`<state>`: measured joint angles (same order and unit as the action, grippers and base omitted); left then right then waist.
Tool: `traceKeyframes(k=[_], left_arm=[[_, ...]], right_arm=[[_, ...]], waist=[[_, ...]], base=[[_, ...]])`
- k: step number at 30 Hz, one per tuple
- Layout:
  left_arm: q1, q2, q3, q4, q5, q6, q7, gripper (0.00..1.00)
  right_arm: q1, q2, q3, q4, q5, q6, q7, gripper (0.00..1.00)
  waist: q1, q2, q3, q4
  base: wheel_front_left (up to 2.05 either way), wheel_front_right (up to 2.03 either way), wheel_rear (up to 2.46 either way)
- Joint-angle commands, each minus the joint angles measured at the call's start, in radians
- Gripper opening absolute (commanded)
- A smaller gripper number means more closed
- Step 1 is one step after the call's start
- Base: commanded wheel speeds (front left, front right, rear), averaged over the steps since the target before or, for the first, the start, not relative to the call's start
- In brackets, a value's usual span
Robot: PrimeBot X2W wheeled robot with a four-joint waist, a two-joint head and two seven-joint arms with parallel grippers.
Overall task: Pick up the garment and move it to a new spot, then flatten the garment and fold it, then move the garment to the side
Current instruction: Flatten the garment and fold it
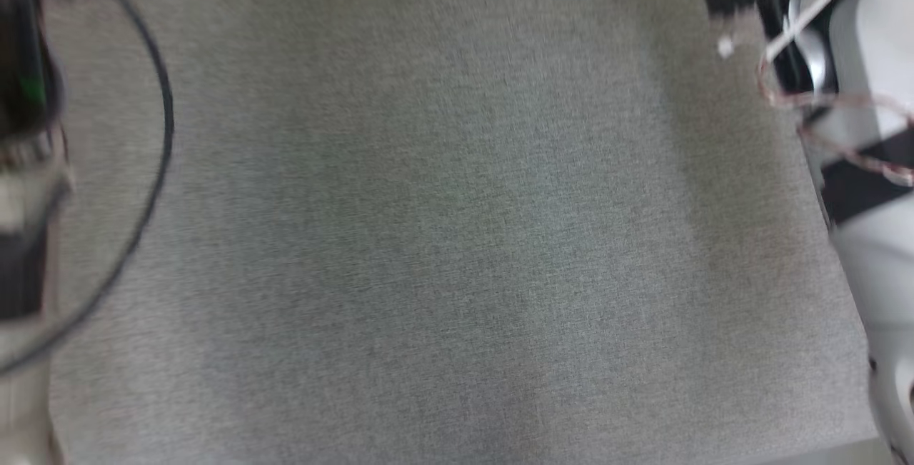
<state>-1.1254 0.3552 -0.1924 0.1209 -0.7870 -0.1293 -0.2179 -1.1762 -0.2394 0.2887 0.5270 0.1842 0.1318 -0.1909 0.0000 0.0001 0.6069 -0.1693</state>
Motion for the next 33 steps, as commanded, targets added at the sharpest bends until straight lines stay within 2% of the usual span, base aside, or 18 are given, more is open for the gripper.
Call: traceKeyframes(k=[1, 7, 12, 15, 19, 20, 26, 33], left_arm=[[0.064, 0.009, 0.004, -0.022, -0.026, -0.002, 0.007, 0.0], [0.301, 0.015, 0.02, -0.107, -0.128, -0.001, 0.026, 0.0], [0.498, -0.006, -0.01, -0.159, -0.185, -0.002, 0.009, 0.0], [0.611, -0.038, -0.033, -0.163, -0.227, -0.002, -0.012, 0.0], [0.737, -0.049, -0.1, -0.173, -0.275, -0.002, -0.019, 0.0], [0.792, -0.047, -0.14, -0.177, -0.31, -0.002, -0.02, 0.0], [0.923, -0.01, -0.25, -0.197, -0.402, -0.002, 0.002, 0.0], [1.035, 0.048, -0.291, -0.198, -0.492, -0.002, 0.012, 0.0]], right_arm=[[0.044, -0.028, 0.018, -0.016, 0.024, -0.002, 0.022, 0.0], [0.213, -0.099, 0.094, -0.1, 0.149, -0.002, 0.145, 0.0], [0.347, -0.139, 0.067, -0.137, 0.191, -0.002, 0.208, 0.0], [0.431, -0.129, 0.025, -0.122, 0.19, -0.002, 0.233, 0.0], [0.528, -0.114, -0.063, -0.11, 0.179, -0.002, 0.265, 0.0], [0.585, -0.099, -0.098, -0.118, 0.177, -0.002, 0.285, 0.0], [0.748, -0.072, -0.188, -0.165, 0.163, -0.002, 0.35, 0.0], [0.886, -0.029, -0.262, -0.231, 0.15, -0.002, 0.406, 0.0]], waist=[[0.0, -0.0001, -0.063, 0.03], [0.0, -0.0001, -0.163, 0.055], [0.0, -0.0001, -0.243, 0.083], [0.0, -0.0001, -0.299, 0.098], [0.0, -0.0001, -0.364, 0.121], [0.0, -0.0001, -0.396, 0.132], [0.0, -0.0001, -0.472, 0.156], [0.0, -0.0001, -0.522, 0.167]], base=[[0.0, 0.0, 0.0], [0.0, 0.0, 0.0], [0.0, 0.0, 0.0], [0.0, 0.0, 0.0], [0.0, 0.0, 0.0], [0.0, 0.0, 0.0], [0.0, 0.0, 0.0], [0.0, 0.0, 0.0]])
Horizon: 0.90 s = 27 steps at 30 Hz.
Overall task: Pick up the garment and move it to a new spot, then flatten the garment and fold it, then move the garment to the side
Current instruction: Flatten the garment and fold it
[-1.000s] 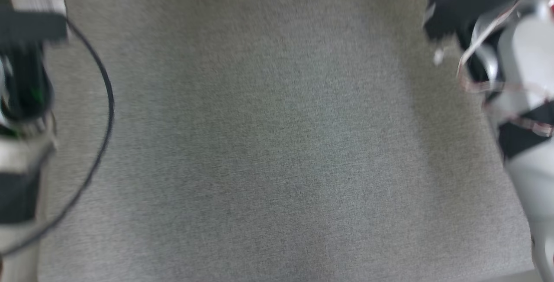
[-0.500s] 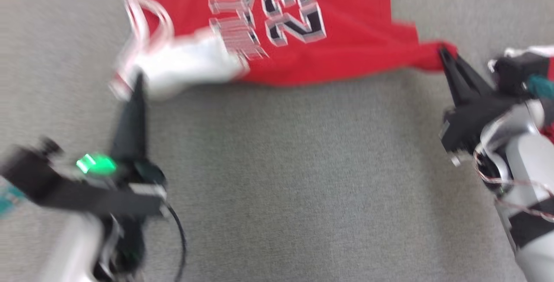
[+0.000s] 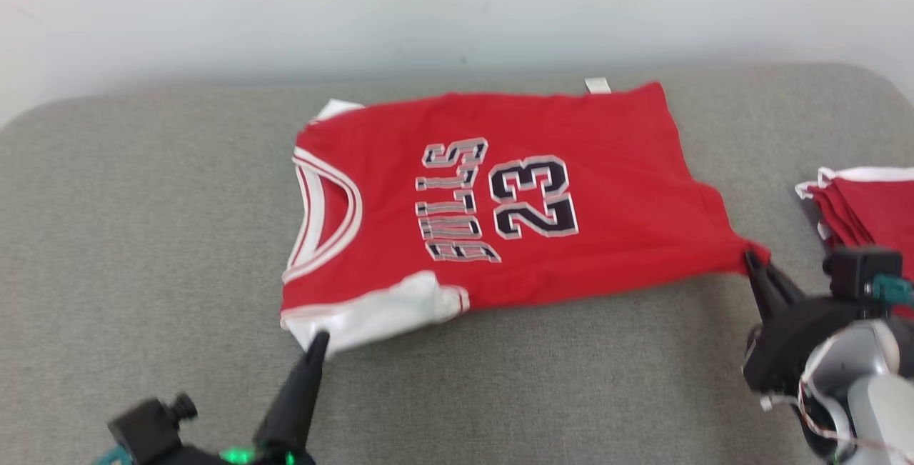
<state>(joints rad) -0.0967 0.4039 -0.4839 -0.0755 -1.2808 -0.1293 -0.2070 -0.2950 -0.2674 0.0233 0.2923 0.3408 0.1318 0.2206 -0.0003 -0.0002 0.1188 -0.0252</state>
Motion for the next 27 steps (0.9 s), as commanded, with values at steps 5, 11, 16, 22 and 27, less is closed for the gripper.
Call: traceKeyframes(k=[5, 11, 16, 22, 27], left_arm=[[0.078, 0.027, -0.032, -0.003, -0.066, -0.002, 0.022, 0.0], [0.142, 0.06, -0.065, 0.001, -0.128, -0.002, 0.063, 0.0], [0.184, 0.086, -0.086, 0.023, -0.156, -0.002, 0.091, 0.0], [0.227, 0.122, -0.116, 0.066, -0.177, -0.002, 0.14, 0.0], [0.253, 0.138, -0.119, 0.075, -0.193, 0.013, 0.16, 0.0]], right_arm=[[0.099, 0.021, -0.056, -0.048, -0.034, -0.002, 0.053, 0.0], [0.185, 0.055, -0.104, -0.073, -0.064, -0.002, 0.099, 0.0], [0.245, 0.074, -0.114, -0.056, -0.078, -0.002, 0.128, 0.0], [0.298, 0.07, -0.117, -0.027, -0.088, -0.002, 0.145, 0.0], [0.331, 0.072, -0.126, -0.042, -0.064, -0.002, 0.158, 0.0]], waist=[[0.0003, 0.0002, -0.061, 0.03], [0.0003, 0.0002, -0.077, 0.032], [0.0003, 0.0002, -0.084, 0.029], [0.0003, 0.0002, -0.085, 0.024], [0.0003, 0.0002, -0.084, 0.019]], base=[[0.0, 0.0, 0.0], [0.0, 0.0, 0.0], [0.0, 0.0, 0.0], [0.0, 0.0, 0.0], [0.0, 0.0, 0.0]])
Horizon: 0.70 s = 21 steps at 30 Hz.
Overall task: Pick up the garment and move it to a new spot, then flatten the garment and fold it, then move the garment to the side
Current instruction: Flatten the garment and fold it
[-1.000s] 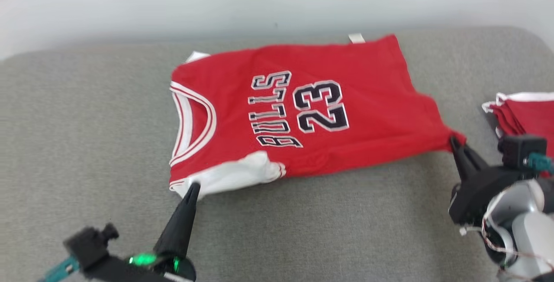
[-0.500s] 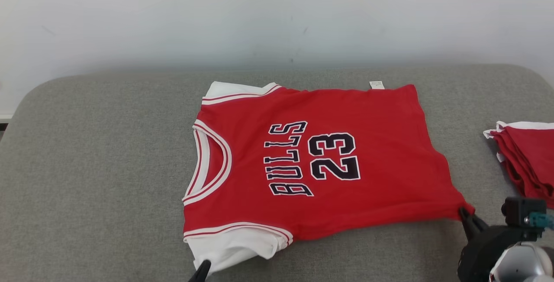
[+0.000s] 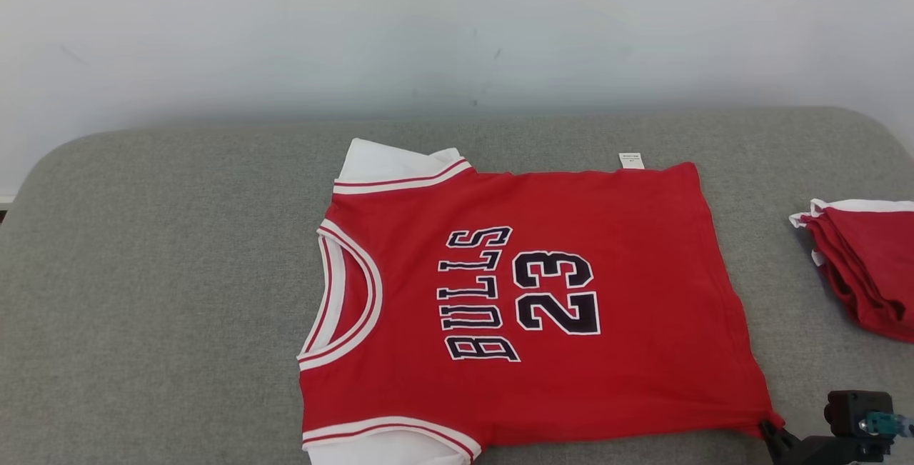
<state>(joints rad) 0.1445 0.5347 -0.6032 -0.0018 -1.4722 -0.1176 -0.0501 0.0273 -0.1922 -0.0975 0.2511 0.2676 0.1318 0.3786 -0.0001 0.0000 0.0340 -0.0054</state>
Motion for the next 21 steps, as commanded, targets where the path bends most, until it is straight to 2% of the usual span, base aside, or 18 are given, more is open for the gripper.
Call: traceKeyframes(k=[1, 10, 16, 21], left_arm=[[0.02, 0.01, -0.002, 0.0, -0.005, 0.001, 0.007, 0.0], [0.061, 0.06, -0.022, -0.045, -0.024, 0.023, 0.064, 0.0], [0.03, 0.052, 0.019, -0.066, 0.029, 0.014, -0.016, 0.0], [-0.063, 0.011, 0.035, -0.049, 0.112, 0.004, -0.089, 0.0]], right_arm=[[0.015, -0.005, -0.007, -0.007, 0.01, -0.002, 0.004, 0.0], [0.063, -0.012, -0.004, -0.068, 0.012, -0.002, 0.05, 0.0], [0.07, 0.001, -0.003, -0.098, 0.013, -0.002, 0.047, 0.0], [0.027, 0.011, -0.004, -0.124, 0.01, -0.002, -0.013, 0.0]], waist=[[0.0001, 0.0, 0.001, -0.002], [0.0001, 0.0, 0.016, -0.012], [0.0001, 0.0, 0.025, -0.013], [0.0001, 0.0, 0.036, -0.012]], base=[[0.0, 0.0, 0.0], [0.0, 0.0, 0.0], [0.0, 0.0, 0.0], [0.0, 0.0, 0.0]])
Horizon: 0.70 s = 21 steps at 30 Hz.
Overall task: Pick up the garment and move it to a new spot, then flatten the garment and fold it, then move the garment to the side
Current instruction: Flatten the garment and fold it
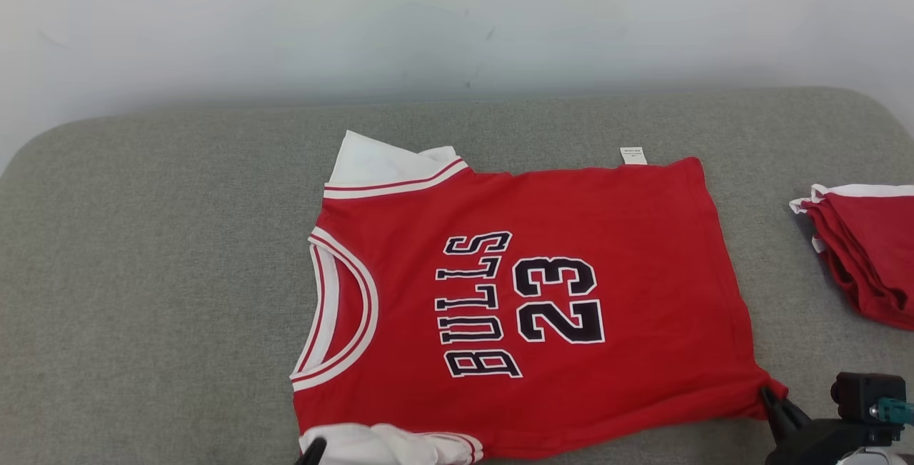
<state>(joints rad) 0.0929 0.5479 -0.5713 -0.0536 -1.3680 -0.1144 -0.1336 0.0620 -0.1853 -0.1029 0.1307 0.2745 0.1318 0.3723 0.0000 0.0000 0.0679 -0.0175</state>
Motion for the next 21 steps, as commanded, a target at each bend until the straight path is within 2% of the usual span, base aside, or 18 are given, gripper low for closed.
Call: traceKeyframes(k=[1, 14, 21], left_arm=[[-0.037, -0.016, 0.002, 0.011, 0.027, -0.003, -0.018, 0.0], [-0.35, -0.168, 0.01, 0.2, 0.199, -0.011, -0.106, 0.0], [-0.485, -0.209, 0.021, 0.298, 0.279, -0.015, -0.123, 0.0]], right_arm=[[-0.02, 0.003, 0.002, -0.007, -0.004, -0.002, -0.021, 0.0], [-0.157, 0.019, 0.015, 0.027, -0.049, -0.002, -0.142, 0.0], [-0.211, 0.029, 0.019, 0.043, -0.073, -0.002, -0.2, 0.0]], waist=[[0.0, 0.0, 0.005, 0.0], [0.0, 0.0, 0.074, -0.01], [0.0, 0.0, 0.122, -0.021]], base=[[0.0, 0.0, 0.0], [0.0, 0.0, 0.0], [0.0, 0.0, 0.0]])
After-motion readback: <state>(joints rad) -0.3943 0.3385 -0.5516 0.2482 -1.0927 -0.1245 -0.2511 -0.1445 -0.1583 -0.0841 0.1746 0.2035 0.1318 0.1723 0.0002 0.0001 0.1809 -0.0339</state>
